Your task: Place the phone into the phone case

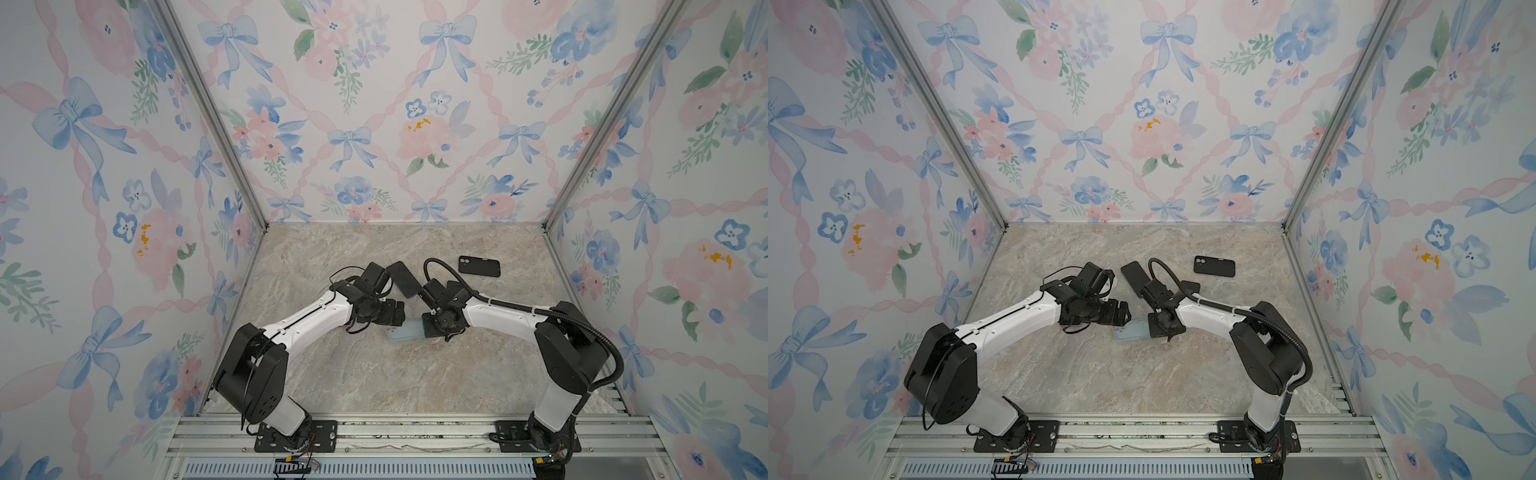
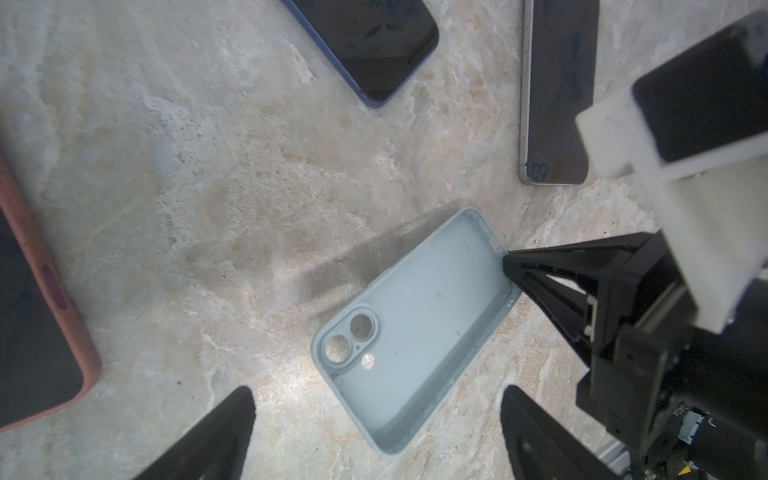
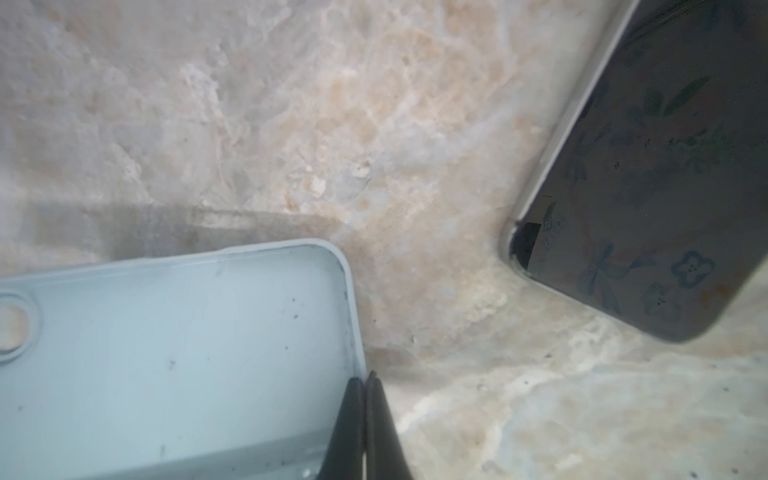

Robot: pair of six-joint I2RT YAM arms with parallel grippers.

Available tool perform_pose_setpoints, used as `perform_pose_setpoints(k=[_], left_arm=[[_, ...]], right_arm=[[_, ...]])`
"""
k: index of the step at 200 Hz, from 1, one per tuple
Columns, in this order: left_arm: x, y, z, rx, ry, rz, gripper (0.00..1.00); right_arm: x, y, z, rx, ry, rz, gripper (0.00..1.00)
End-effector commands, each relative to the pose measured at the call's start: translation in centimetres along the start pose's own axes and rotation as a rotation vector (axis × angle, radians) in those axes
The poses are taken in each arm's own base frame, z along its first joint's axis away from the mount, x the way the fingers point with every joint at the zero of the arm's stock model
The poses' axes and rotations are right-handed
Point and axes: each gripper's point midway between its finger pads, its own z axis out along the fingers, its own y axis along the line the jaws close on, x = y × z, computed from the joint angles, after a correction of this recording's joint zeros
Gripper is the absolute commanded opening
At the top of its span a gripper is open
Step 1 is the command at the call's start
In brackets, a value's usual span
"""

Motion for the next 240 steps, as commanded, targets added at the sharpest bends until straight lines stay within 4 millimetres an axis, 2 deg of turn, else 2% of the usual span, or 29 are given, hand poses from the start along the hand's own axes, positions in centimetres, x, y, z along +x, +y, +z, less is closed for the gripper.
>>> perform_pose_setpoints(k=[1,19,53,126,161,181,195,198,208,240], left_arm=[[1.0,0.2,0.9,0.003,0.027,-0.013,0.93],[1.4,0.3,1.3,0.009,0.041,-0.022,0.93],[1.9,-0.4,0.7,0.052,0.049,-0.051,0.94],[6.1,0.6,0.7,0.055,0.116,-0.149,0.92],[8.3,0.5,0.2,0.079,0.144,-0.175,0.92],[9.5,0.6,0.2,0.096,0.162,-0.198,0.92],[9.9,-0.3,0.4,0.148,0.168,-0.209,0.92],[11.0,0.1,0.8,0.148,0.189,-0.218,0.92],[11.5,-0.4,1.3,0.187,0.200,-0.227,0.91],[12.0,-0.9,2.8,0.233,0.216,-0.243,0.89]], right_arm=[[1.9,-0.4,0.7,0.051,0.048,0.008,0.00],[2.8,0.4,0.8,0.037,0.076,0.022,0.02],[4.5,1.0,1.0,0.041,0.111,0.022,0.07],[6.9,3.1,0.6,-0.052,0.145,0.063,0.16],[7.8,5.2,-0.5,-0.183,0.149,0.098,0.23],[7.4,6.0,-1.8,-0.230,0.117,0.025,0.32],[6.1,5.3,-3.4,-0.204,0.058,-0.087,0.38],[5.9,5.1,-3.6,-0.199,0.047,-0.117,0.39],[4.8,4.6,-4.2,-0.199,0.015,-0.174,0.43],[1.2,3.7,-4.1,-0.276,-0.054,-0.214,0.50]])
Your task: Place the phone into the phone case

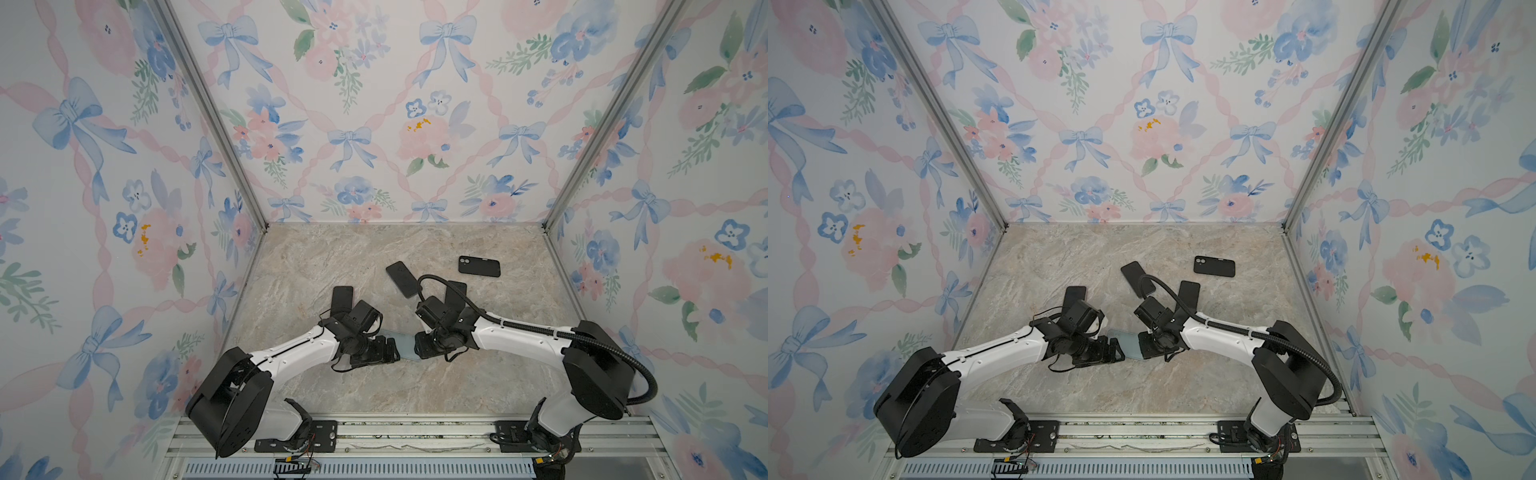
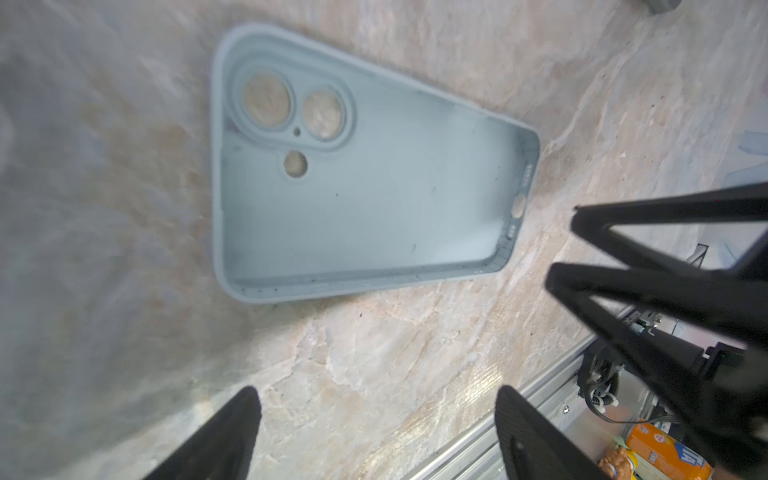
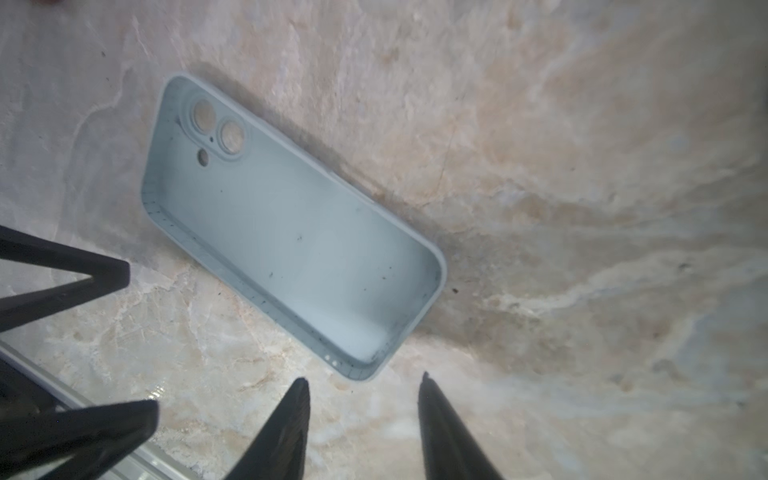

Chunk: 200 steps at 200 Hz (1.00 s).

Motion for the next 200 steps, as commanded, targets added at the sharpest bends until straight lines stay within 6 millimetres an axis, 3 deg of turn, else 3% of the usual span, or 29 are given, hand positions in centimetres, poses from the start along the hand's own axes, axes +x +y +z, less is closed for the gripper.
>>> perform_pose_setpoints(k=[1,26,60,110,114,133,200], left_arm=[[-0.2,-1.3,1.0,0.080,0.006,-0.012,0.89],[-0.9,-0.9,1.6,0.055,0.000,-0.011,0.88],[-2.3,0.3,2.3,0.024,-0.001,-0.027,0.83],[-4.4,1.8,2.8,0.006,-0.002,-0.047,0.81],[-5.5,0.9,2.4,0.021,-0.026,-0.035,0.81],[-6.5,0.8,2.6,0.022,-0.032,-0.031,0.81],[-8.0,0.1,2.1,0.034,-0.061,-0.015,0.81]], right_arm=[[-2.9,-0.8,-0.7,-0.043,-0.057,-0.107,0.50],[-4.8,-1.2,-0.2,-0.083,-0.072,-0.129,0.56],[-4.9,-2.0,2.1,-0.121,-0.025,-0.111,0.60],[-3.1,-1.6,3.8,-0.167,0.051,-0.100,0.61],[-3.0,-1.6,4.0,-0.170,0.058,-0.100,0.61],[-2.3,-1.4,4.3,-0.175,0.076,-0.097,0.61],[-0.3,0.4,4.0,-0.176,0.111,-0.107,0.60]])
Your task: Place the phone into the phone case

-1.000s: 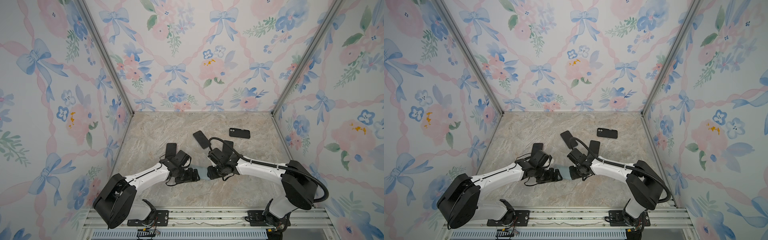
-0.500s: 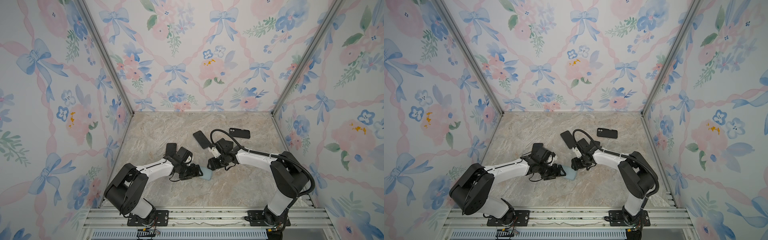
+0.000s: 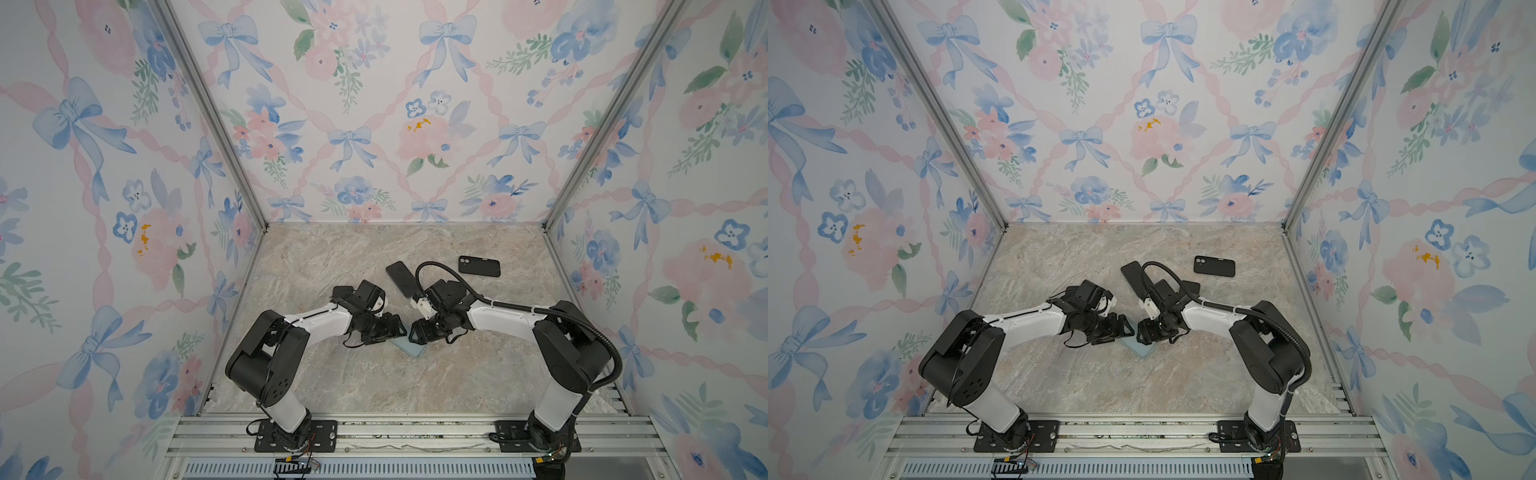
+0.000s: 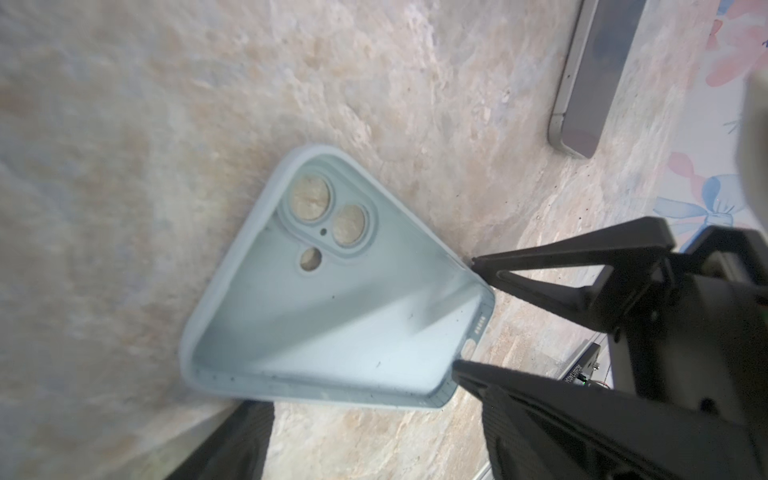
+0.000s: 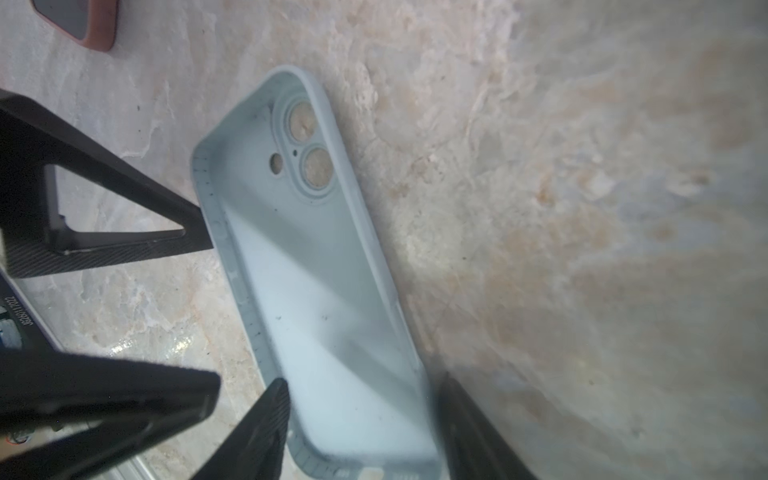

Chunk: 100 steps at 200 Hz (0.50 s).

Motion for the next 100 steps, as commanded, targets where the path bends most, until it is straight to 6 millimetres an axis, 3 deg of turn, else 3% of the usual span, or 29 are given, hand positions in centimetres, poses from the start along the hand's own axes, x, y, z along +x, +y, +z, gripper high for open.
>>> perform_pose_setpoints(k=[1,25,57,100], left_arm=[[0.0,1.6,-0.1,-0.059,-0.008,0.005,0.81],[-0.6,1.9,-1.2,-0.056,-0.044,-0.001,0.82],[-2.3,1.8,-2.3,-0.042,-0.086,-0.006,0.82],[-4.2,2.0,-2.7,-0.024,-0.105,-0.021,0.86]], right_arm=[[2.0,0.7,0.3,0.010,0.060,0.004,0.60],[0.7,0.5,-1.3,0.051,0.007,-0.025,0.60],[-3.2,-0.9,-3.0,0.172,-0.098,-0.096,0.61],[-8.3,-4.0,-3.3,0.293,-0.140,-0.180,0.66]])
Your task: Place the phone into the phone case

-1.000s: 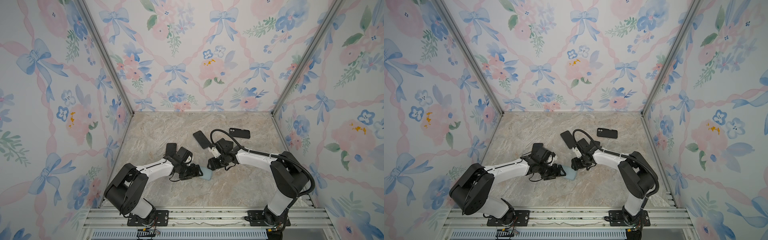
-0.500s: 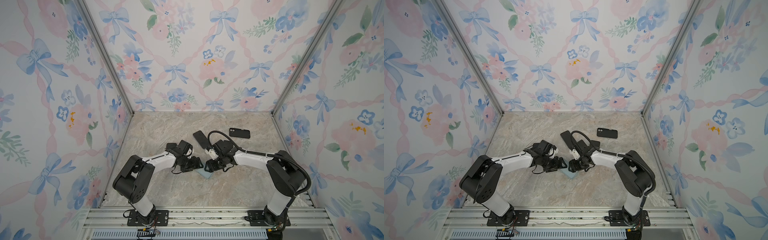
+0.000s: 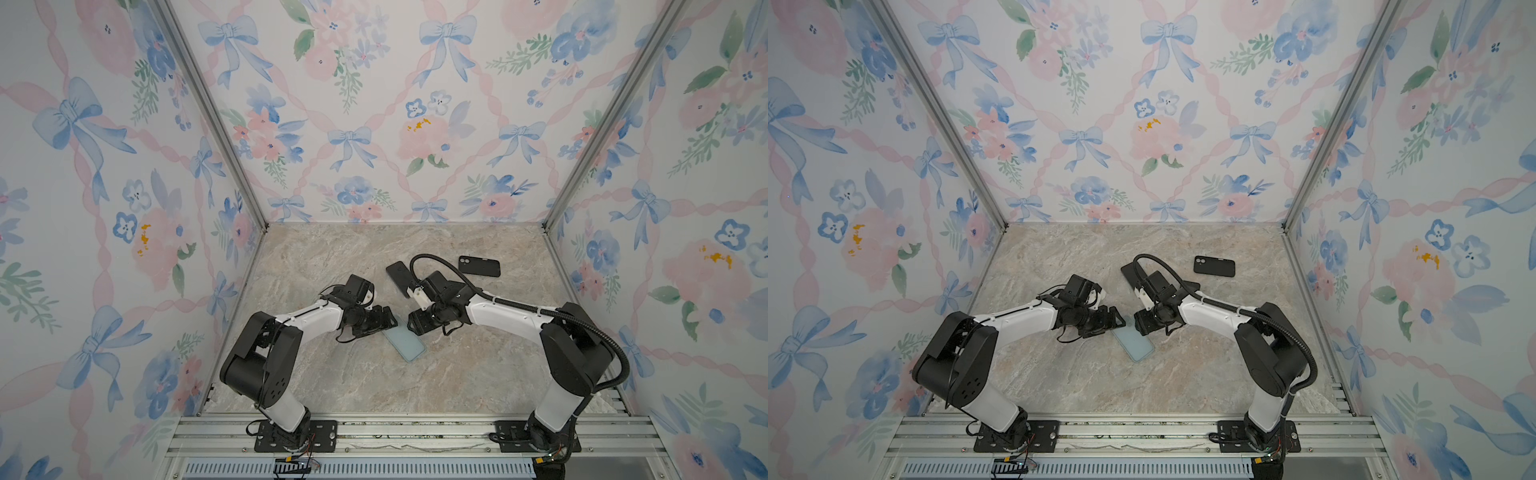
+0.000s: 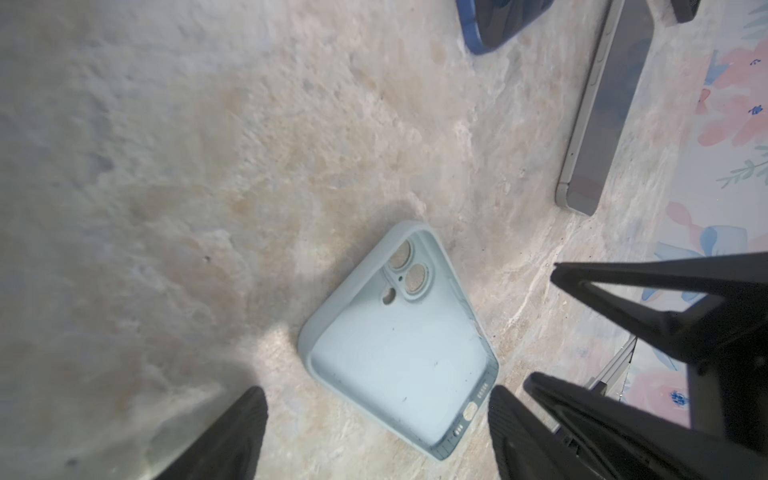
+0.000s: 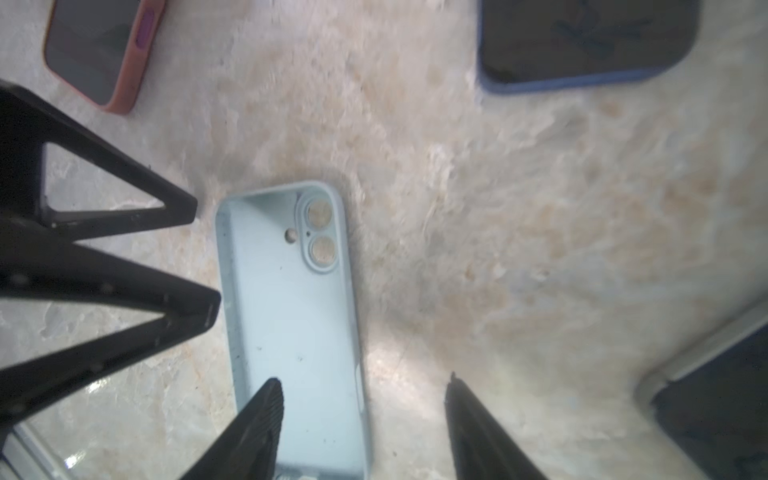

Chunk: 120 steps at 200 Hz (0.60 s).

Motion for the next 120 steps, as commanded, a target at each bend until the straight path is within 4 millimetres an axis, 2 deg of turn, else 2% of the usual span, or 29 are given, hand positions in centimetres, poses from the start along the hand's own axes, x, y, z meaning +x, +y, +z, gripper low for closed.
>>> perform_pose_setpoints(k=[1,31,57,100,120], left_arm=[[-1.2,-0.1,-0.6,0.008,-0.013,0.011,0.86],[-2.6,0.0,-0.8,0.022,-0.028,0.008,0.90],[-3.7,-0.1,-0.8,0.014,-0.029,0.022,0.92],[-4.9,-0.2,-0.1,0.005,-0.012,0.024,0.94],[-5.5,-0.2,0.1,0.011,-0.013,0.014,0.95]], right_arm=[[-2.4,-3.1,0.6,0.118,-0.006,-0.076,0.66],[-4.8,-4.9,1.8,0.174,-0.012,-0.125,0.75],[-6.5,-5.6,3.0,0.175,-0.008,-0.136,0.81],[-7.8,-6.4,4.9,0.169,0.022,-0.124,0.92],[-8.0,-7.1,5.6,0.163,0.042,-0.105,0.92]])
